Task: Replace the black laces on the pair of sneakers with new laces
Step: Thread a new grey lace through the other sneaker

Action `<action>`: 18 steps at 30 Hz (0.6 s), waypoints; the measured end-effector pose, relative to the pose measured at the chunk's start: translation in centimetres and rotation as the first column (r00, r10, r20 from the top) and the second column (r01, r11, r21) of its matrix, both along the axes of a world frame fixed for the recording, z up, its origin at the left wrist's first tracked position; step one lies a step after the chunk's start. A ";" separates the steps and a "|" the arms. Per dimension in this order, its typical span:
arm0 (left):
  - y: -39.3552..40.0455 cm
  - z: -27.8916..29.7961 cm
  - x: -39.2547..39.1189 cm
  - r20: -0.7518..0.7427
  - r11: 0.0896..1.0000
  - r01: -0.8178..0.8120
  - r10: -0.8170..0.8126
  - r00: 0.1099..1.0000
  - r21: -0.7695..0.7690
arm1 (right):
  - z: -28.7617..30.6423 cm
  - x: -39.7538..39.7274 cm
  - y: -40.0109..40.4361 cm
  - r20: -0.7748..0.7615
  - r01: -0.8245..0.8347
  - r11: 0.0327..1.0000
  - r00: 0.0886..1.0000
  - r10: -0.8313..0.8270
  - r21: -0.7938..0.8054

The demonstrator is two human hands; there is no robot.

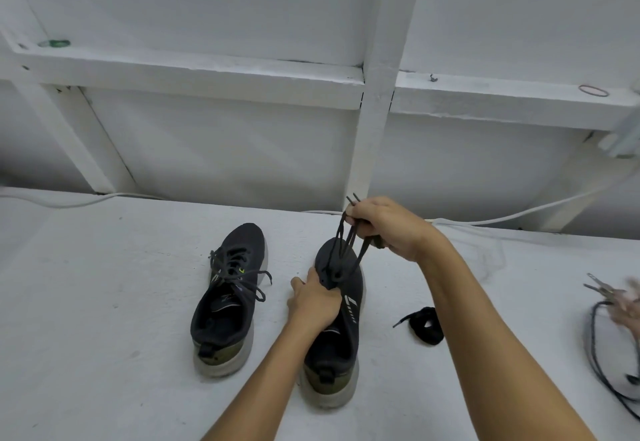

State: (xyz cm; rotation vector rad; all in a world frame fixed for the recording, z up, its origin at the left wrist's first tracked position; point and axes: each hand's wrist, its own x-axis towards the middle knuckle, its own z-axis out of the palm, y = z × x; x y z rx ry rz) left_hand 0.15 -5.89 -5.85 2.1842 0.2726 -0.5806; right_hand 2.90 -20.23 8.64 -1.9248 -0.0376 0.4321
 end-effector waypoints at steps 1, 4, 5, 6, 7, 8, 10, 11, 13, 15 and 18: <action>0.0 0.0 0.0 0.000 1.000 -0.002 0.002 1.000 0.005 | 0.0 0.1 0.0 -0.001 0.013 0.999 1.000 -0.013 -0.029; 0.0 0.2 -0.1 -0.004 1.000 -0.020 0.020 1.000 0.006 | 0.1 0.7 -0.7 0.118 0.099 0.953 0.991 -0.068 -0.286; 0.0 0.3 -0.1 -0.004 1.000 -0.025 0.025 1.000 0.002 | 0.0 0.9 -1.0 0.176 0.128 0.915 0.982 -0.064 -0.384; 0.1 0.4 -0.2 0.004 1.000 -0.026 0.026 1.000 0.005 | -0.3 1.0 -1.2 0.225 0.150 0.878 0.973 -0.049 -0.455; 0.3 0.5 -0.3 0.021 1.000 -0.021 0.021 1.000 0.016 | -0.7 1.0 -1.5 0.267 0.166 0.852 0.963 -0.032 -0.497; 0.4 0.6 -0.3 0.051 0.999 -0.012 0.011 0.999 0.030 | -1.2 1.0 -1.7 0.314 0.194 0.834 0.949 -0.026 -0.516; 0.9 0.8 -0.4 0.140 0.998 0.030 -0.038 0.989 0.059 | -2.2 0.8 -2.1 0.405 0.277 0.817 0.912 -0.058 -0.506; 1.1 1.0 -0.2 0.189 0.995 0.065 -0.079 0.979 0.078 | -2.7 0.8 -2.4 0.442 0.323 0.816 0.892 -0.094 -0.479; 1.4 1.4 0.3 0.263 0.985 0.132 -0.158 0.952 0.113 | -3.6 0.5 -2.7 0.523 0.389 0.842 0.838 -0.156 -0.374; 1.6 1.6 0.9 0.293 0.975 0.171 -0.207 0.934 0.145 | -4.7 0.1 -2.8 0.613 0.423 0.858 0.771 -0.173 -0.290; 1.8 1.5 1.7 0.363 0.971 0.185 -0.228 0.903 0.151 | -6.4 -0.3 -3.1 0.643 0.417 0.881 0.743 -0.188 -0.225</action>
